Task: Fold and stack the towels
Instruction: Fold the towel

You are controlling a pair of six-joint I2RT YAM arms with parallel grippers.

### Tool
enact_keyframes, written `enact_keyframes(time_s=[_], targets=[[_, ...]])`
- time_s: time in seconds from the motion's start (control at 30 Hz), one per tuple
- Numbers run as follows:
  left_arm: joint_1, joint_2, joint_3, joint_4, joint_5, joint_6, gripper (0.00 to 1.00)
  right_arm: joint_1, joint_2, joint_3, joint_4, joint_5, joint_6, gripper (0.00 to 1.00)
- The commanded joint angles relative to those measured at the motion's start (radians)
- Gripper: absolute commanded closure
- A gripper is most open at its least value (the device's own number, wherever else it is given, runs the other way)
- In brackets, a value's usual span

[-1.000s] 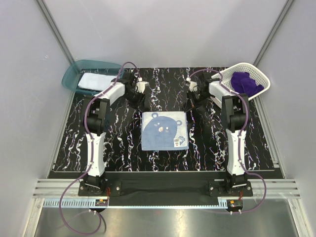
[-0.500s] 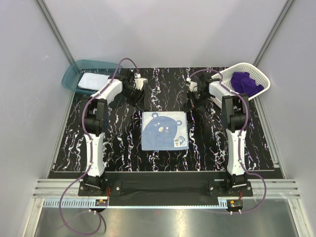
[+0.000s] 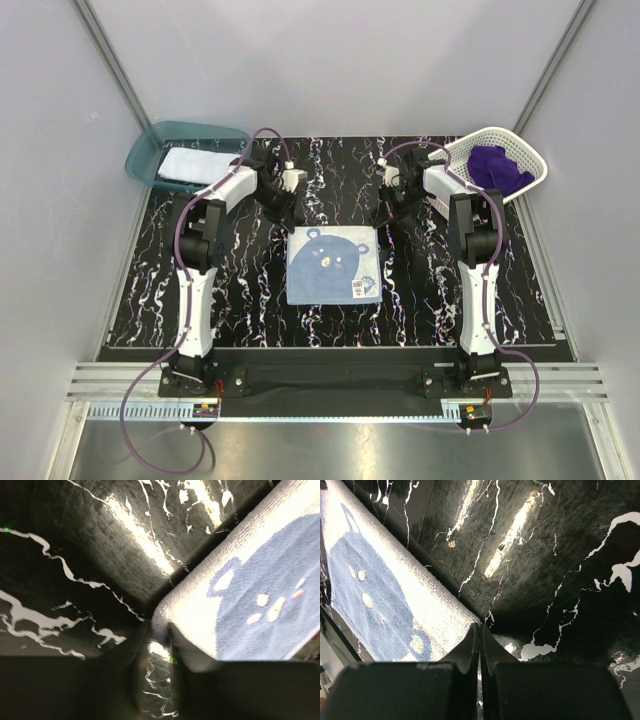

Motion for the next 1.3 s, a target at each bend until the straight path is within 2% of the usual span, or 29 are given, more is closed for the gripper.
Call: enact_keyframes(time_s=[0.0, 0.03, 0.1, 0.27, 0.6, 0.87, 1.27], targets=[[-0.007, 0.022, 0.051, 0.019, 0.025, 0.015, 0.86, -0.005, -0.02, -0.003, 0.016, -0.002, -0.001, 1.0], [-0.01, 0.022, 0.055, 0.019, 0.022, 0.015, 0.93, -0.005, -0.02, -0.001, 0.016, 0.002, -0.003, 1.0], [-0.013, 0.021, 0.081, 0.017, -0.001, 0.013, 1.0, -0.008, -0.026, 0.001, 0.028, 0.02, -0.001, 1.0], [-0.016, -0.019, 0.121, 0.033, -0.038, -0.002, 1.0, -0.025, -0.109, -0.065, 0.126, 0.067, 0.019, 1.0], [-0.036, -0.143, 0.052, 0.082, -0.116, -0.004, 1.0, -0.025, -0.282, -0.182, 0.266, 0.139, 0.033, 1.0], [-0.038, -0.307, -0.116, 0.182, -0.13, -0.031, 1.0, -0.02, -0.474, -0.36, 0.344, 0.16, 0.085, 1.0], [-0.09, -0.499, -0.388, 0.244, -0.177, -0.09, 0.99, 0.11, -0.702, -0.634, 0.404, 0.343, 0.237, 1.0]])
